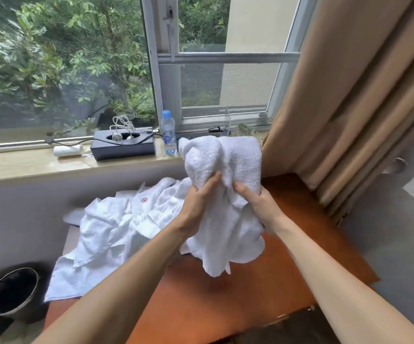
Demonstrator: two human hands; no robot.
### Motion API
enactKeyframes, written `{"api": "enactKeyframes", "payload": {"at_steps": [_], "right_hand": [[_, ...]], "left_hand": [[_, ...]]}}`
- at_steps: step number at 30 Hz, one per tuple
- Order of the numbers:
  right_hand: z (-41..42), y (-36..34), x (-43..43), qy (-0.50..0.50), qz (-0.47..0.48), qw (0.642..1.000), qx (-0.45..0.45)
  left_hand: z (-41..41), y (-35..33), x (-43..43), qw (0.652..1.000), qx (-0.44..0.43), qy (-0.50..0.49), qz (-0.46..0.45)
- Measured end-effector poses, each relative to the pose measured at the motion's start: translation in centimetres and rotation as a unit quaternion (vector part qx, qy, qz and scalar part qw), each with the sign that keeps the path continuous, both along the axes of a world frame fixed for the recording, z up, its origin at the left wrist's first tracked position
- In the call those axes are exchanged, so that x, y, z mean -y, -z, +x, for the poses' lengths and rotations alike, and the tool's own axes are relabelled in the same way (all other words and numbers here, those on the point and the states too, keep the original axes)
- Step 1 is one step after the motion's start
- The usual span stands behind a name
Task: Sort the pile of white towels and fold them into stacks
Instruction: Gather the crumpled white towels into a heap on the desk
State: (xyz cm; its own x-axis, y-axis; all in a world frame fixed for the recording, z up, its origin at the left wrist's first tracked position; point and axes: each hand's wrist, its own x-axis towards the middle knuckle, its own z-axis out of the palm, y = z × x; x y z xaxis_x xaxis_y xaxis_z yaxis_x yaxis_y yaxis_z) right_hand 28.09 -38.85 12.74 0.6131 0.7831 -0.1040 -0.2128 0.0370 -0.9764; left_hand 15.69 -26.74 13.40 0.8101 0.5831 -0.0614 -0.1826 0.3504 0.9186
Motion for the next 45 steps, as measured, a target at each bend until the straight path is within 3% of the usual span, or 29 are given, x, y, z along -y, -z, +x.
{"api": "enactKeyframes", "payload": {"at_steps": [10, 16, 26, 35, 38, 41, 45], "right_hand": [[3.1, -1.9, 8.9, 0.124, -0.021, 0.992, 0.031], [7.2, -1.0, 13.7, 0.147, -0.034, 0.988, 0.023], [23.2, 3.9, 17.8, 0.121, -0.073, 0.990, -0.019], [35.6, 13.6, 15.5, 0.062, -0.158, 0.985, -0.043], [38.0, 18.9, 16.0, 0.050, -0.233, 0.970, -0.056], [39.9, 22.3, 17.8, 0.049, -0.307, 0.950, 0.002], [40.9, 23.2, 18.7, 0.012, -0.318, 0.943, 0.097]], "left_hand": [[5.7, -1.4, 6.5, 0.991, 0.031, 0.130, -0.008], [11.1, -0.2, 10.5, 0.986, 0.016, 0.167, -0.009], [26.8, 4.1, 15.2, 0.992, -0.051, 0.112, 0.020], [37.5, 14.4, 13.4, 0.983, -0.172, 0.056, -0.041], [38.5, 19.6, 13.2, 0.958, -0.277, 0.051, 0.060], [38.7, 23.0, 13.3, 0.924, -0.329, 0.002, 0.197], [38.3, 23.6, 13.3, 0.862, -0.368, -0.015, 0.347]]}}
